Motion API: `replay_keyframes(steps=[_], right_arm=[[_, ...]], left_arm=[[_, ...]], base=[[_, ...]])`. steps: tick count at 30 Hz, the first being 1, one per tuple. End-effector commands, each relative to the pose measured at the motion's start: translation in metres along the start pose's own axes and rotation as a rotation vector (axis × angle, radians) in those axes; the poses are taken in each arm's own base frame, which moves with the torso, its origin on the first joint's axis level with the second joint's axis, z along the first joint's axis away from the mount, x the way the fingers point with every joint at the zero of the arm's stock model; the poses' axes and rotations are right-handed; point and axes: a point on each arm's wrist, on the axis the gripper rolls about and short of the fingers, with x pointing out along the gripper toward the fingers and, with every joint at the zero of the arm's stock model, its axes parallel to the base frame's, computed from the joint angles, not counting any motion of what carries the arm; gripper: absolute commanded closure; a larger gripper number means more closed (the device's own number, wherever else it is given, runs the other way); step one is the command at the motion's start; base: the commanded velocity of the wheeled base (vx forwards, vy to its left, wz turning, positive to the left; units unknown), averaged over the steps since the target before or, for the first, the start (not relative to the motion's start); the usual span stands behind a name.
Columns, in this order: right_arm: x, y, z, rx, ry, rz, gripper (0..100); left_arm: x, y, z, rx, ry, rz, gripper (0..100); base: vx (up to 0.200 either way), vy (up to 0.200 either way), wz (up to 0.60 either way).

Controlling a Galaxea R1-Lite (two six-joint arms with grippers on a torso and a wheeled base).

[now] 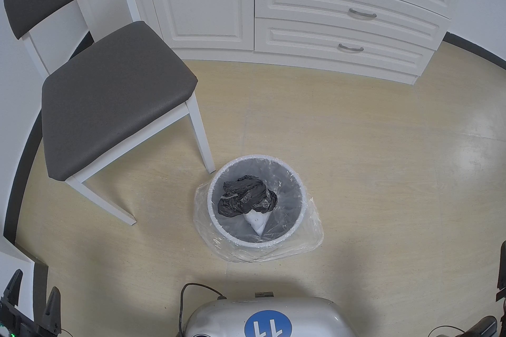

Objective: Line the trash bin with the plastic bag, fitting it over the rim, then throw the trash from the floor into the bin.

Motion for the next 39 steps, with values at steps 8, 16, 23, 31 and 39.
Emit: replay_keyframes(steps=[8,16,23,31,39], right_arm=[[-0.003,0.0,-0.024,-0.038,0.183,0.011,0],[-0.003,0.001,-0.024,-0.058,0.186,0.096,0],[-0.005,0.004,-0.03,-0.05,0.269,0.214,0],[-0.005,0.003,-0.03,-0.018,0.263,0.204,0],[-0.005,0.003,-0.031,-0.023,0.264,0.203,0]], left_arm=[[0.0,0.0,-0.003,0.0,-0.003,0.0,0],[0.0,0.0,-0.003,-0.002,-0.004,-0.001,0],[0.0,0.0,-0.005,0.012,-0.001,-0.003,0],[0.0,0.0,-0.005,0.027,-0.001,-0.004,0],[0.0,0.0,-0.005,0.026,0.0,-0.004,0]], base=[[0.0,0.0,0.0],[0.0,0.0,0.0],[0.0,0.0,0.0],[0.0,0.0,0.0],[0.0,0.0,0.0]])
